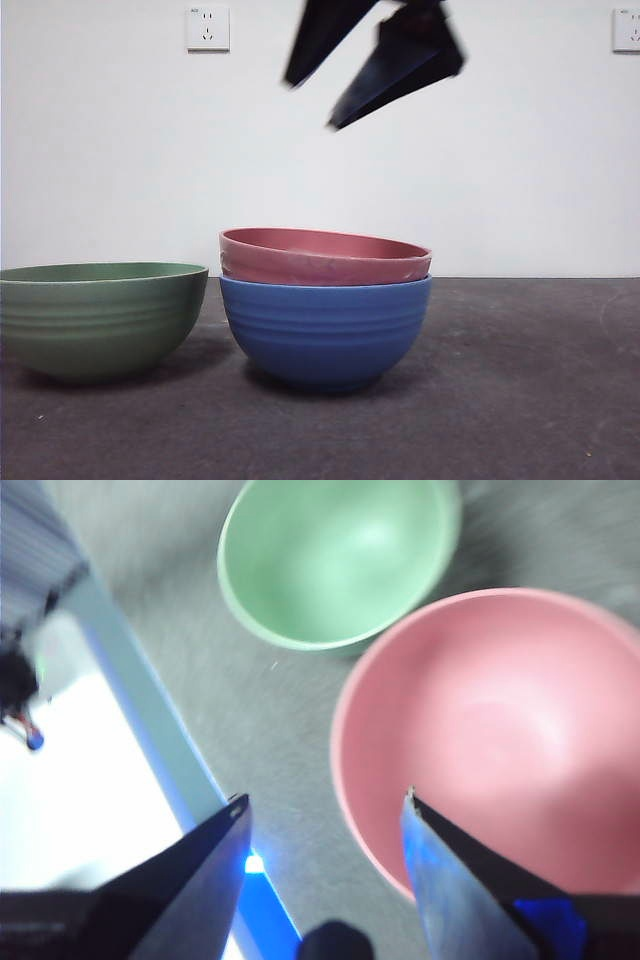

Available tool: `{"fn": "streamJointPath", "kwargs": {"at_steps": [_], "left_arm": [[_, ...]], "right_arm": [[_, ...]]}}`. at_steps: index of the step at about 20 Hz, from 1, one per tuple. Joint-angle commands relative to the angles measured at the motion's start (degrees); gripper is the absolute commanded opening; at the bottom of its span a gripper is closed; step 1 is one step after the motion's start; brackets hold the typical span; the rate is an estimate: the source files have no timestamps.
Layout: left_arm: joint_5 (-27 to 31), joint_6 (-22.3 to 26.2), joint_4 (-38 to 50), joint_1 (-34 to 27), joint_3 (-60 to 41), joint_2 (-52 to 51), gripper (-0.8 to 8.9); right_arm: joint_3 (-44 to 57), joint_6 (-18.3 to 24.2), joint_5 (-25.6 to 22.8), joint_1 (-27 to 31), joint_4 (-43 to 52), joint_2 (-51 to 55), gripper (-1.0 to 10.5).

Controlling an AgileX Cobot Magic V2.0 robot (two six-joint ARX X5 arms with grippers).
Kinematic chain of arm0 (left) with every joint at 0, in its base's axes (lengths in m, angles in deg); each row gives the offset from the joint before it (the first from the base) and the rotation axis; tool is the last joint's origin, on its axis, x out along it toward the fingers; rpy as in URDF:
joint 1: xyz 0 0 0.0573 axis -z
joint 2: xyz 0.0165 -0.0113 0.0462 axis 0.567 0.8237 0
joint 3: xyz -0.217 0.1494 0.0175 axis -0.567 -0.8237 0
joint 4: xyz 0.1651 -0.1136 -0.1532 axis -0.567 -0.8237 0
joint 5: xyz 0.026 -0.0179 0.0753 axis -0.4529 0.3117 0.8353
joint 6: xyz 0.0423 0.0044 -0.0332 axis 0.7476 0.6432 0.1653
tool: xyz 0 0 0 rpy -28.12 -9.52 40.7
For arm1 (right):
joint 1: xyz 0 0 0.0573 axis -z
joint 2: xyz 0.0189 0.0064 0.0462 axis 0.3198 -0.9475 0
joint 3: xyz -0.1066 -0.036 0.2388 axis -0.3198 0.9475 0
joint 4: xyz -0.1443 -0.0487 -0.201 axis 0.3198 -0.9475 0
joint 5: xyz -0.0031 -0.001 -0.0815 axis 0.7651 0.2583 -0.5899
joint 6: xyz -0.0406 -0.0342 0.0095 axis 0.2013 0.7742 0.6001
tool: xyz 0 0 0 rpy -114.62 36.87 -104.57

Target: Pick up the green bowl on the top,put the green bowl on the left,pick up the red bowl in the middle,put the red bowl on the right

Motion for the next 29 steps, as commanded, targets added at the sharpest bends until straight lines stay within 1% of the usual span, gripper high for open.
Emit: {"fn": "streamJointPath", "kwargs": {"at_steps": [1,4,6,7,9,18,19,22,27,29], "left_arm": [[-0.04,-1.42,0.15,-0.02,-0.04,-1.62,4.09],[-0.07,-1.42,-0.02,-0.02,-0.04,-1.88,4.09],[-0.07,-1.42,-0.59,-0.02,-0.04,-1.86,4.09],[-0.04,-1.40,-1.01,-0.02,-0.04,-1.81,4.09],[-0.07,-1.40,-1.49,-0.02,-0.04,-1.66,4.09],[-0.04,-1.40,-1.84,-0.02,-0.04,-1.66,4.09],[-0.04,-1.40,-1.84,-0.02,-0.04,-1.66,4.09],[-0.02,-1.38,-1.92,-0.02,-0.04,-1.66,4.09],[0.09,-1.36,-2.03,-0.02,-0.04,-1.66,4.09],[0.17,-1.36,-2.01,-0.02,-0.04,-1.66,4.09]], "right_arm": [[-1.16,1.75,-1.77,-2.73,0.02,-4.70,2.5],[-1.25,2.93,-6.05,-5.16,0.68,-7.78,2.5],[-1.25,2.93,-7.08,-6.25,1.46,-9.55,2.4],[-1.25,2.93,-7.56,-6.71,1.90,-10.38,2.1],[-1.25,2.95,-7.61,-7.26,3.06,-11.78,1.5],[-1.25,2.89,-7.65,-7.23,4.50,-15.04,1.5],[-1.25,2.91,-7.67,-7.23,4.55,-15.28,1.2],[-1.25,2.99,-8.90,-7.26,4.79,-15.41,-0.1],[-1.27,3.43,-12.28,-7.30,5.09,-15.12,-0.1],[-1.38,3.80,-12.31,-7.30,5.22,-14.53,-0.1]]}}
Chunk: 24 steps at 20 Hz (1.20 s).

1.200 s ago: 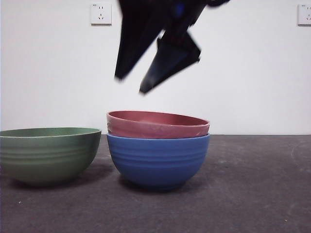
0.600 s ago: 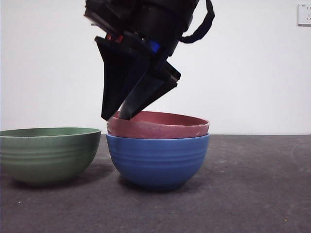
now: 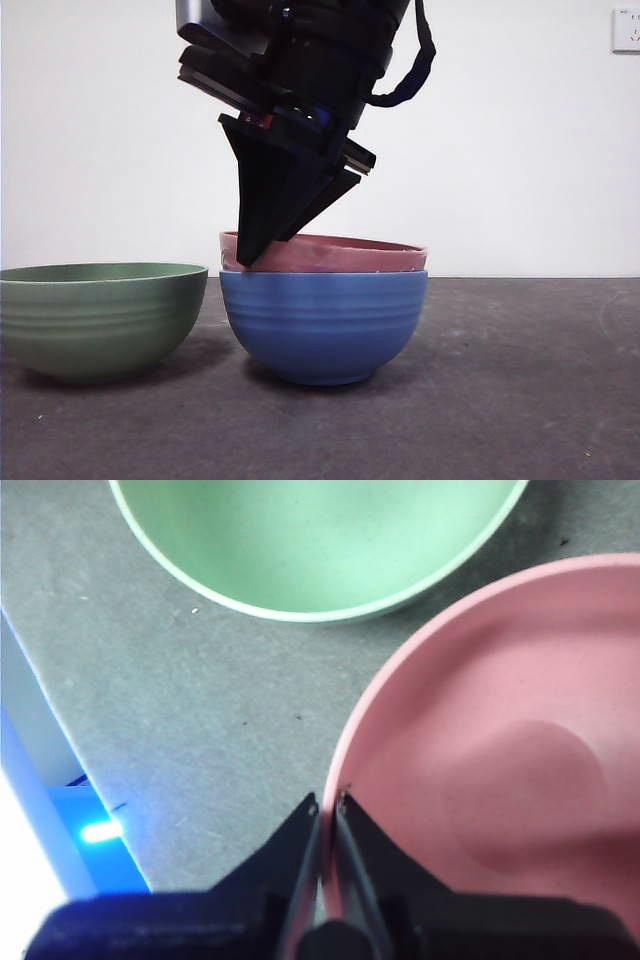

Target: Pick up the green bowl on the top,put the green bowl on the left,pick up the red bowl in the middle,put the red bowl on the right

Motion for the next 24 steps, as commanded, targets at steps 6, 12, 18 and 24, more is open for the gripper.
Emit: {"fn": "streamJointPath", "kwargs": {"at_steps": [6,12,18,24], "left_arm": [[0.28,-0.33,0.09,0.00,-0.04,-0.09,4.09],[0.28,-0.33,0.11,0.00,-0.04,-0.09,4.09],[0.33,-0.20,0.50,0.00,-0.04,-0.07,4.09],[0.31,-0.20,0.98,0.00,-0.04,-0.07,4.09]], "right_arm": [[0.13,0.90,-1.57,-0.46,1.42,3.96,-0.1],[0.13,0.85,-7.72,-0.48,1.36,8.04,-0.1],[0.15,-1.81,-24.37,1.66,-7.69,17.03,-0.1],[4.17,-9.27,-24.68,12.46,-18.82,19.91,-0.1]]}}
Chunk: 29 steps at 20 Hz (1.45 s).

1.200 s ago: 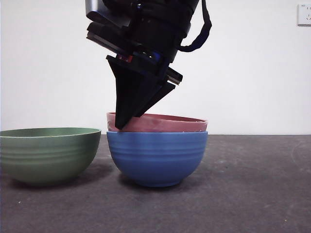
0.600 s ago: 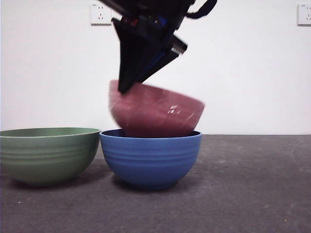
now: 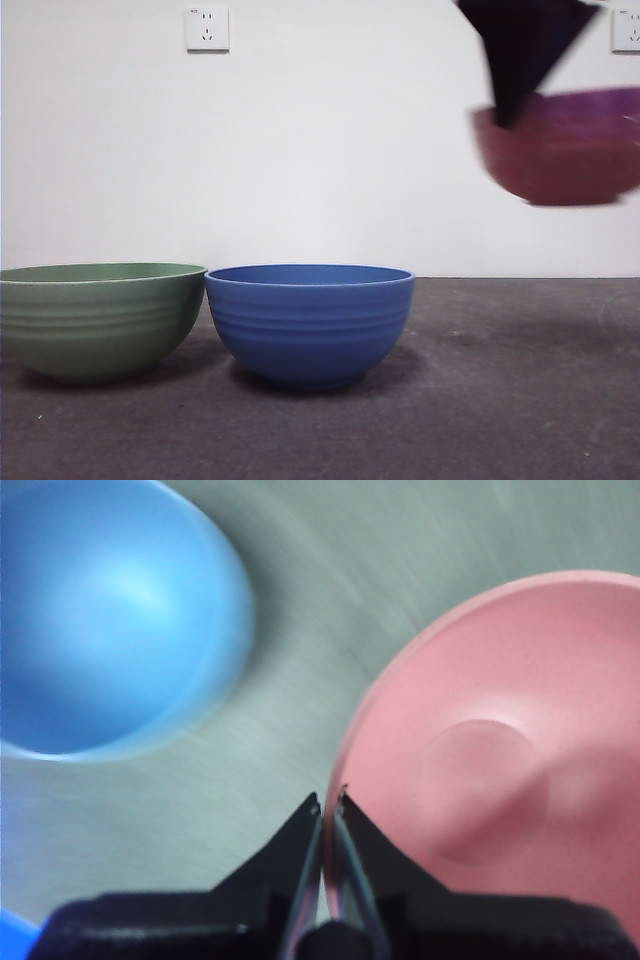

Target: Pick up the green bowl on the top,put the green bowl on the left,pick up the red bowl in the middle,put the red bowl on the right

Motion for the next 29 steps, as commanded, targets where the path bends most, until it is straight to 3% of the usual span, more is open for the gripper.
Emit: {"fn": "streamJointPath", "kwargs": {"at_steps": [1,5,7,15,18,20,21,24,27,28,29], "left_arm": [[0.11,-0.20,0.72,-0.02,-0.04,-0.11,4.09],[0.13,-0.20,0.68,-0.02,-0.04,-0.07,4.09],[0.20,-0.20,0.72,-0.02,-0.04,-0.07,4.09],[0.26,-0.22,1.44,-0.02,-0.04,-0.02,4.09],[0.61,-0.20,1.51,-0.02,-0.04,-0.02,4.08],[1.70,-0.20,1.53,-0.02,-0.04,-0.02,4.08],[1.68,-0.20,1.57,-0.02,-0.04,-0.02,4.08],[1.68,-0.13,2.93,-0.02,-0.04,0.09,4.08],[1.66,1.46,4.59,-0.02,-0.04,0.09,3.97],[1.66,2.45,4.76,-0.02,-0.04,0.09,3.13],[1.66,3.78,4.55,-0.02,-0.04,0.09,1.13]], "right_arm": [[5.33,-2.40,0.11,2.14,3.37,-0.39,-0.1],[14.53,-2.40,8.76,3.67,18.36,-0.83,-0.1],[16.37,-2.40,9.07,3.76,23.89,-1.66,-0.1],[16.37,-2.16,12.37,3.76,26.67,-9.57,-0.1],[16.35,-2.40,12.02,3.58,27.39,-9.27,0.9],[16.35,-2.93,11.72,3.72,27.32,-7.72,2.3],[16.35,-2.80,11.74,3.72,27.39,-6.29,2.4],[16.35,-2.58,11.74,3.72,28.28,0.63,2.4],[16.37,-0.61,11.67,3.85,32.41,10.91,1.4],[16.37,0.48,11.69,4.22,33.70,13.75,0.9],[16.37,1.29,11.58,5.07,34.49,17.05,0.3]]}}
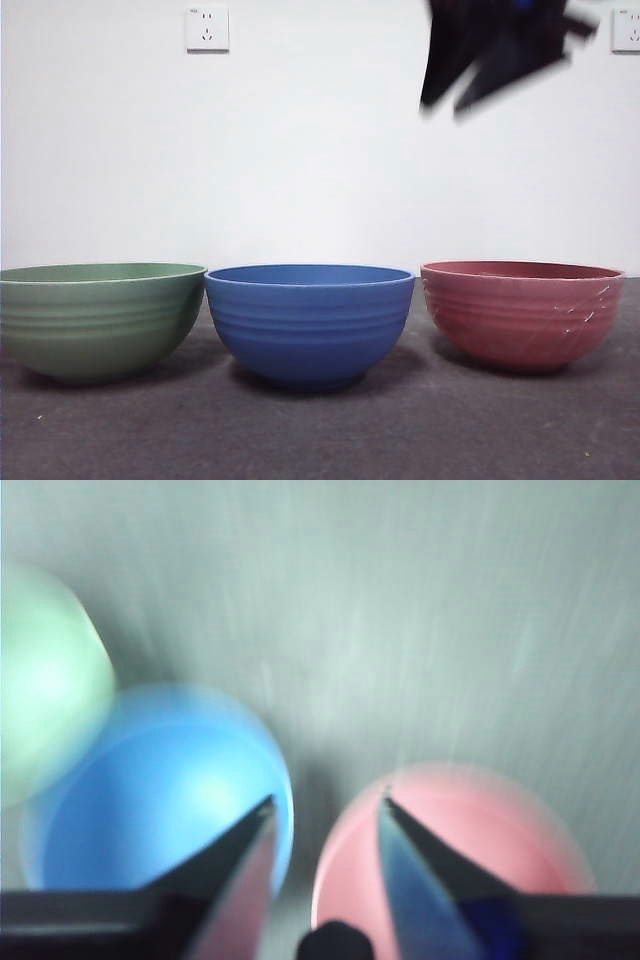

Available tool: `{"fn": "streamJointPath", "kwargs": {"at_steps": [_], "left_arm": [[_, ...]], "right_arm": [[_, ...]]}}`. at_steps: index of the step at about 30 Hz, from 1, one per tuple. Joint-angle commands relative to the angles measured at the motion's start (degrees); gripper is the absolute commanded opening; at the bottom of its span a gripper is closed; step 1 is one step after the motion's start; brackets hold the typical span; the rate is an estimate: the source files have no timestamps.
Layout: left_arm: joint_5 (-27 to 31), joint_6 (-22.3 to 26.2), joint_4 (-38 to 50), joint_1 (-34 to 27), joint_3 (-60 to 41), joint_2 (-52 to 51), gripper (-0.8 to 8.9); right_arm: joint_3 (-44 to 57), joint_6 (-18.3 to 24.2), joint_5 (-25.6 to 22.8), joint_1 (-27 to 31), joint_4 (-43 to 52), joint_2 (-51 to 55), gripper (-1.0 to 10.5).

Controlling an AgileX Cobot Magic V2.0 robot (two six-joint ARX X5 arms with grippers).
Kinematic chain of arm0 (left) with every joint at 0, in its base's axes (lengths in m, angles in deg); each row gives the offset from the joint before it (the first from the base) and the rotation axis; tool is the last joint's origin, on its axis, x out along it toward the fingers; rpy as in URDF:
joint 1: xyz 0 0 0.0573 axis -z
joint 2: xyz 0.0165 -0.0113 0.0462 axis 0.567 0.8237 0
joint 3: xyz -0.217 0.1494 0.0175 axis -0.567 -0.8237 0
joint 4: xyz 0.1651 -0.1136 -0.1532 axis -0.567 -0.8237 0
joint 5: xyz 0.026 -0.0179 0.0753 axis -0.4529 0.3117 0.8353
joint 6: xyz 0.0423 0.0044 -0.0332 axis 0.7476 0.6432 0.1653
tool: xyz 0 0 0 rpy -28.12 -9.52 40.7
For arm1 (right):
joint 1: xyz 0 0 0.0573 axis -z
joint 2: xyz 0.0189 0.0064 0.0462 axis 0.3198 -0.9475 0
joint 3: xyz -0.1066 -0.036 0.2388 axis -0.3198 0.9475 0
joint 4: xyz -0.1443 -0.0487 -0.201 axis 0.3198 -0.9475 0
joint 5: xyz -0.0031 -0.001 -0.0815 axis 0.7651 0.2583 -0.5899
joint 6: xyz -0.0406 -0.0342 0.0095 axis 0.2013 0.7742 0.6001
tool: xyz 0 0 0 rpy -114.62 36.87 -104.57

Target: Pick up the green bowl on the top,put the green bowl on the left,pick up the red bowl in the middle,put the red bowl on the right

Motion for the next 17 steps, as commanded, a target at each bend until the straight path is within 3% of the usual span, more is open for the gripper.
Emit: {"fn": "streamJointPath", "kwargs": {"at_steps": [1,6,12,17], "left_arm": [[0.13,3.43,0.28,-0.02,-0.07,-0.07,-0.33],[0.20,5.62,1.22,-0.02,-2.29,-1.62,-0.08],[0.15,4.13,7.26,-0.02,-14.91,-11.93,-0.08],[0.04,3.58,6.67,-0.02,-20.65,-17.55,-0.03]], "right_arm": [[0.48,2.14,-0.28,1.81,1.05,5.92,-0.2],[8.13,2.47,-0.20,8.22,8.31,19.41,-0.2],[25.05,-1.44,-0.13,9.14,19.19,35.19,-0.2],[27.61,-4.15,-0.85,9.22,15.26,38.42,-0.2]]}}
